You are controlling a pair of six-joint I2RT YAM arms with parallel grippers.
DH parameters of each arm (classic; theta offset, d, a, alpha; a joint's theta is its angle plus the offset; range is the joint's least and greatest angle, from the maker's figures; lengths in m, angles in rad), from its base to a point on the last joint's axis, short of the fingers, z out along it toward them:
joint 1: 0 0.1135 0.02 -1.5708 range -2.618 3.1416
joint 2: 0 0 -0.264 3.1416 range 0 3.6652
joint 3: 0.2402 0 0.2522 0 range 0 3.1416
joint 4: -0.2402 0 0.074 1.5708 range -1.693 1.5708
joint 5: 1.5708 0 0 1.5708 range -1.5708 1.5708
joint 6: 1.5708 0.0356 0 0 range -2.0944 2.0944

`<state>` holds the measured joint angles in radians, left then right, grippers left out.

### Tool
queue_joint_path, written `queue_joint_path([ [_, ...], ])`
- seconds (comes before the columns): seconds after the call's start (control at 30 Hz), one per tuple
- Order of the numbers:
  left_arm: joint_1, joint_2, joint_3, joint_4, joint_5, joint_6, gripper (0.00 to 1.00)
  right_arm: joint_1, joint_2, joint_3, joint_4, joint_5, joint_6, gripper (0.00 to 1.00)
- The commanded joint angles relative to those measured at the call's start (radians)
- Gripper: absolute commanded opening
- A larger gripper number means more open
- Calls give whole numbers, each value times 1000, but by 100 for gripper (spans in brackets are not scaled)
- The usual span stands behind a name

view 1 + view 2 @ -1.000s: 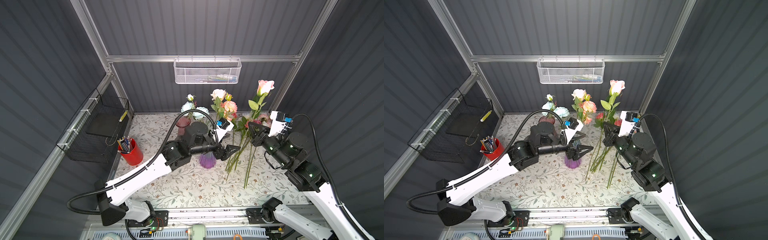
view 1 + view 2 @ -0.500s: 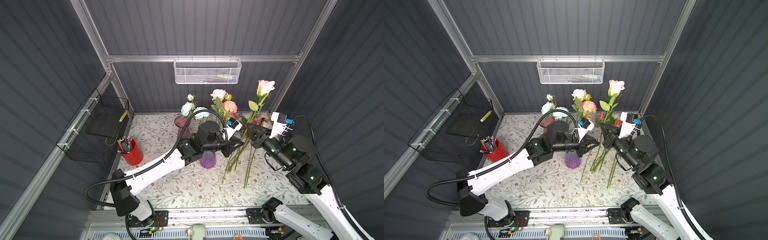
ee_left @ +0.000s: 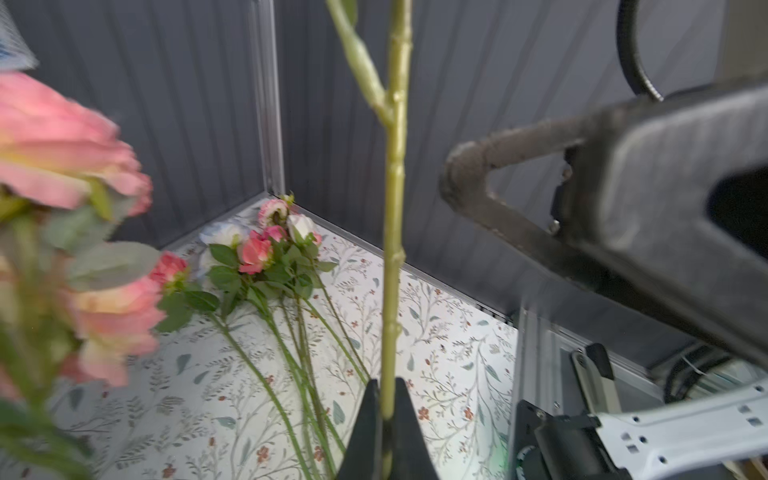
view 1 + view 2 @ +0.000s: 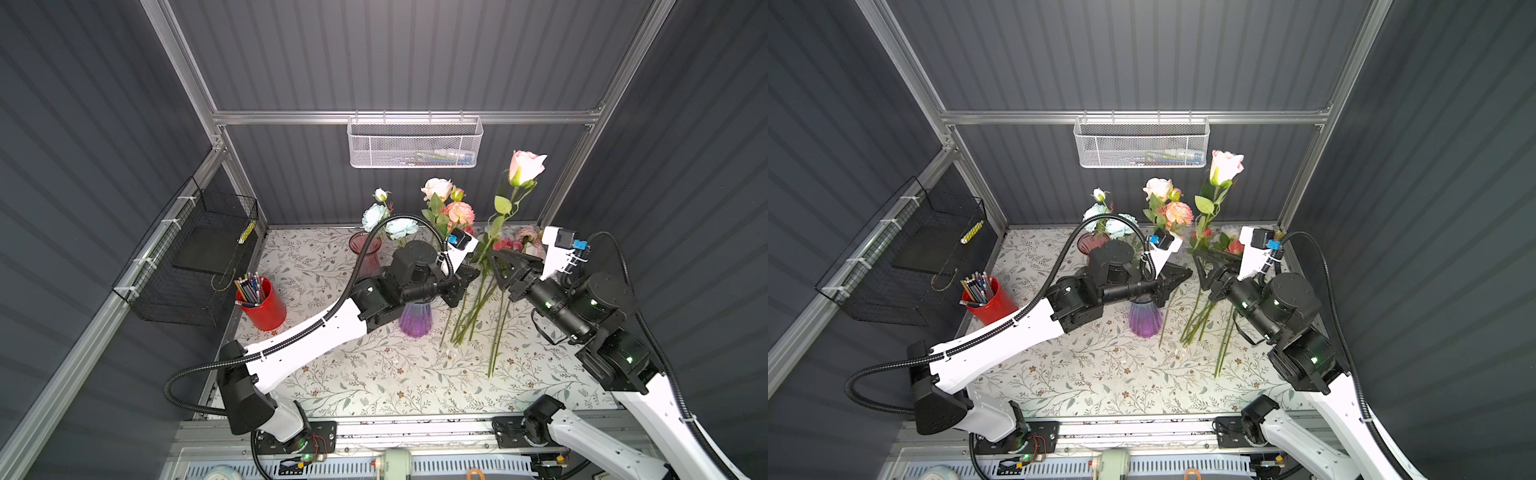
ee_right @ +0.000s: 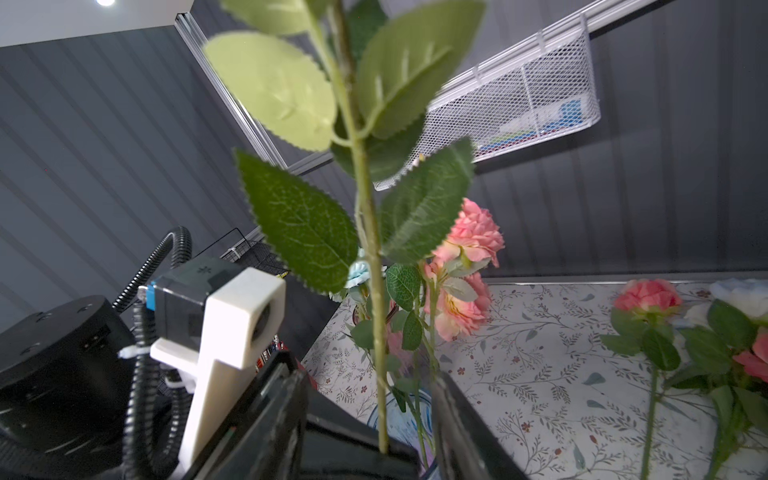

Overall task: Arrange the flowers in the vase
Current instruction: 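Lower the pink rose into the vase with left gripper while right gripper withdraws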

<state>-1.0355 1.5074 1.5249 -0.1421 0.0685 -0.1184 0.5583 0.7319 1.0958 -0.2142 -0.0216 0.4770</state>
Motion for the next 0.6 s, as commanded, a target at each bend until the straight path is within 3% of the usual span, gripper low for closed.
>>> queue_joint_path([
  [0.0, -6, -77, 69, 10, -203, 125, 0, 4, -43, 18, -33, 68, -44, 53],
  [0.13, -6, -83, 65, 64, -337, 262, 0, 4, -71, -9, -69, 165, -68, 54],
  [0.57, 11, 13, 38, 228, -418, 392, 0, 2, -78, -48, -82, 183, -79, 55],
])
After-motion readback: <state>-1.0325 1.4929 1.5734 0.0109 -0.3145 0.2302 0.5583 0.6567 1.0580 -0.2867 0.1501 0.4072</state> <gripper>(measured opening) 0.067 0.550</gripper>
